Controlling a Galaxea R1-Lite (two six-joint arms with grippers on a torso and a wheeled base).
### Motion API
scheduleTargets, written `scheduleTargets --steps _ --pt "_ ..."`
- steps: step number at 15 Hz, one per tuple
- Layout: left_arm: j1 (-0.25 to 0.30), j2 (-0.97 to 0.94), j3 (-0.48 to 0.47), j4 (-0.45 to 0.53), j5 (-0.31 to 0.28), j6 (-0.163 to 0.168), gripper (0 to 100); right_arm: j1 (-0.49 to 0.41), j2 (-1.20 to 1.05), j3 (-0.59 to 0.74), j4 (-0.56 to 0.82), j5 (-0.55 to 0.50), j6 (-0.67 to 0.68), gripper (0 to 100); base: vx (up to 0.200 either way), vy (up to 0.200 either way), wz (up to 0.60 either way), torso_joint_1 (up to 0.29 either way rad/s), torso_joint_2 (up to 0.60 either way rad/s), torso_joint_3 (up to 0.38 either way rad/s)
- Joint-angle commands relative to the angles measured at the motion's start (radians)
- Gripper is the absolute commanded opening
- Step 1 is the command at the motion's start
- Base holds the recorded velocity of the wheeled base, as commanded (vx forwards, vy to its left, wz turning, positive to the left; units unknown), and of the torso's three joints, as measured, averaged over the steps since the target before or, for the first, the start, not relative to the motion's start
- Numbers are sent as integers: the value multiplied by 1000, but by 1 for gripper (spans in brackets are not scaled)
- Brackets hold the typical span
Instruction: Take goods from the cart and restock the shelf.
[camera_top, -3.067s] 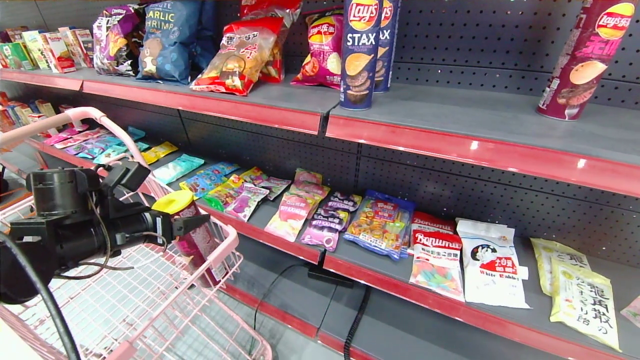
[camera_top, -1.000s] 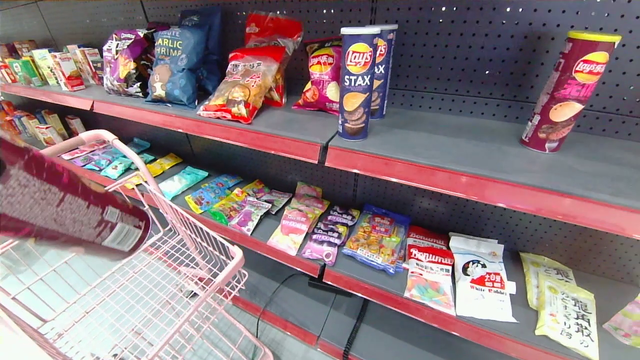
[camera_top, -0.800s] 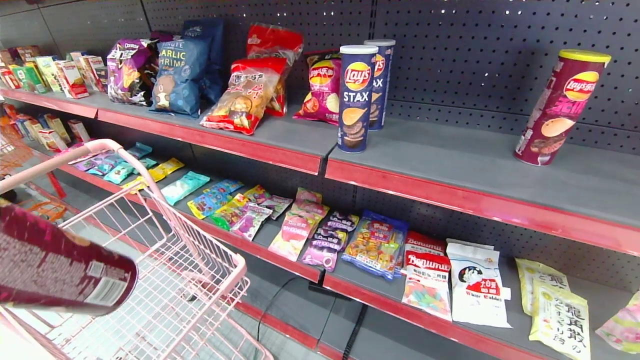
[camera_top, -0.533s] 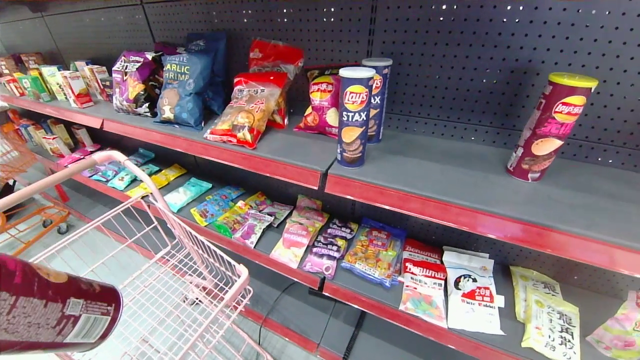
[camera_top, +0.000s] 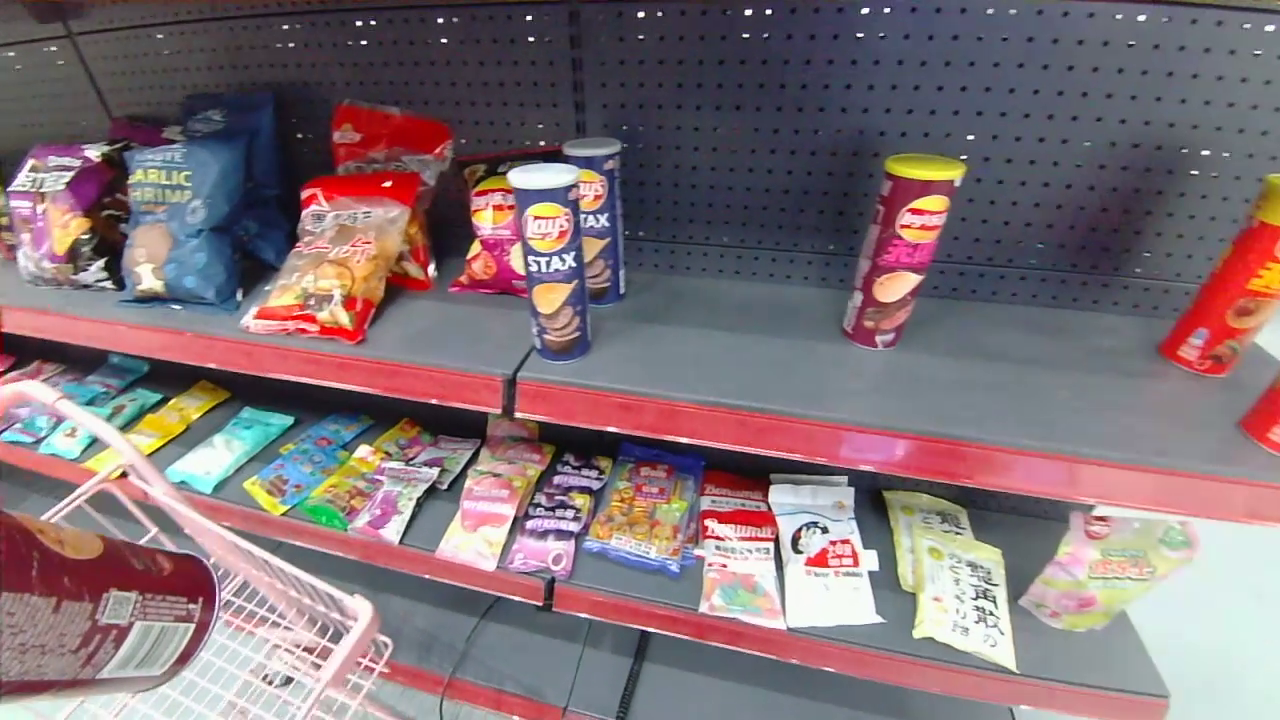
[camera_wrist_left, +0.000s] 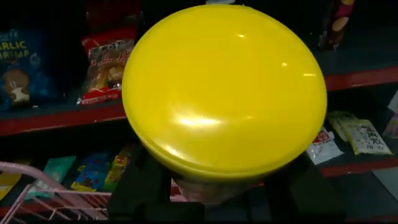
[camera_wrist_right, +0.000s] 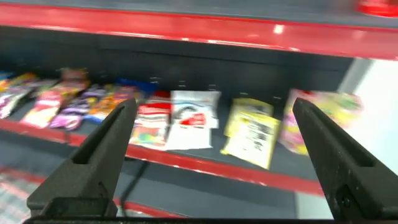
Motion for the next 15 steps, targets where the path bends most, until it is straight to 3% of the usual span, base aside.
scheduleTargets --steps 1,4,11,15 --pt "1 28 -13 0 0 20 0 0 1 0 1 1 0 100 0 0 -600 2 -2 2" --pt "1 32 -15 0 0 34 0 0 1 0 0 1 -2 100 0 0 -200 -1 -1 1" --pt "-1 28 -15 -2 -1 35 0 0 1 0 1 2 -3 100 200 0 0 3 -2 2" --pt "-2 9 -12 -2 -6 48 0 0 1 0 1 4 -6 100 0 0 0 0 0 0"
